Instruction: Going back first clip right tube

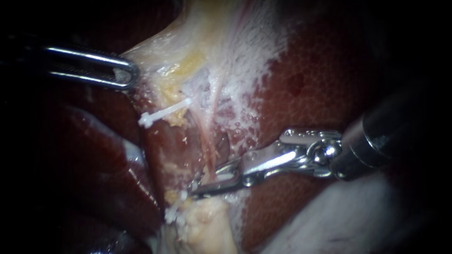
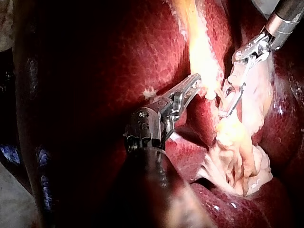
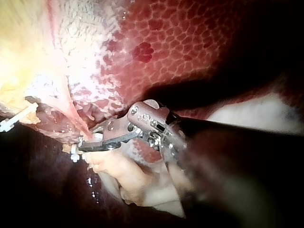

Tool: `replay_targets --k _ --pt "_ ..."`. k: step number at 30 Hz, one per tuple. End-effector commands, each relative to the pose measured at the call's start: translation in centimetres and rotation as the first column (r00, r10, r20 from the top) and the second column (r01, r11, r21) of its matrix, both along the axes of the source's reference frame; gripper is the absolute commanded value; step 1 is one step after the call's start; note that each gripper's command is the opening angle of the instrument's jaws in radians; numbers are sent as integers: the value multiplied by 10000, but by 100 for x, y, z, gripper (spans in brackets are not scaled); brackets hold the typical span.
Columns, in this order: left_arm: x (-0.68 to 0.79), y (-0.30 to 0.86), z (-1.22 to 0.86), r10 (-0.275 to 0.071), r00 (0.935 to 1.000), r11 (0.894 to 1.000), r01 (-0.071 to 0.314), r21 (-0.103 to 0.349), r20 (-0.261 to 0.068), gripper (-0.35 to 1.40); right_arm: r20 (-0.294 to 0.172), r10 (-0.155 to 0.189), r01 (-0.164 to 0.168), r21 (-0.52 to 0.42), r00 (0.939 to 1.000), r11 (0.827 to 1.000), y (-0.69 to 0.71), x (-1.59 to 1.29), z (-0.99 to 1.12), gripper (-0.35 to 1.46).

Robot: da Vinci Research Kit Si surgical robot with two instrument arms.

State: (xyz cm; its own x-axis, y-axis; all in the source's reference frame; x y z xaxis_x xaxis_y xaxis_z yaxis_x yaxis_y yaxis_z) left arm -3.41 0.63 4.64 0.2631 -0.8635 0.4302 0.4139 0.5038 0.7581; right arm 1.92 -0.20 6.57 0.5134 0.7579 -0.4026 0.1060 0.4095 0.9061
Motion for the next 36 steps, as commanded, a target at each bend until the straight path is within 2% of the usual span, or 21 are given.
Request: replay_targets --k 1,12,15,17,21,26,32,35,36 --pt "0 0 0 -1 10000 10000 1 -4 -3 -35 -3 -2 2 -2 10000 10000 0 0 0 -35" --pt "0 0 0 -1 10000 10000 1 -4 -3 -35 -6 -8 8 -2 10000 10000 0 0 0 -35" --pt "0 0 0 -2 10000 10000 2 -4 -3 -35 -143 28 -27 51 9999 10000 -1 0 0 -35" --pt "0 0 0 -2 10000 10000 2 -5 -4 -35 -293 62 -63 -21 9996 10000 -2 3 -1 -11" --pt "0 -1 0 -4 10000 10000 4 -8 -6 -35 -783 -173 93 -1010 9968 9948 -3 8 -2 18" --pt "0 -1 0 -5 10000 10000 5 -9 -7 -35 -1271 -363 67 -2258 9912 9742 -2 12 -1 40" --pt "0 -1 0 -5 10000 10000 5 -9 -7 -35 -1580 -520 -8 -3172 9861 9483 -2 17 0 53" --pt "0 -1 0 -6 10000 10000 6 -9 -8 -35 -1662 -465 -188 -3710 9850 9285 -3 20 0 58" --pt "0 -1 0 -6 10000 10000 6 -9 -8 -35 -1609 -296 -357 -3886 9865 9207 -3 21 0 60"
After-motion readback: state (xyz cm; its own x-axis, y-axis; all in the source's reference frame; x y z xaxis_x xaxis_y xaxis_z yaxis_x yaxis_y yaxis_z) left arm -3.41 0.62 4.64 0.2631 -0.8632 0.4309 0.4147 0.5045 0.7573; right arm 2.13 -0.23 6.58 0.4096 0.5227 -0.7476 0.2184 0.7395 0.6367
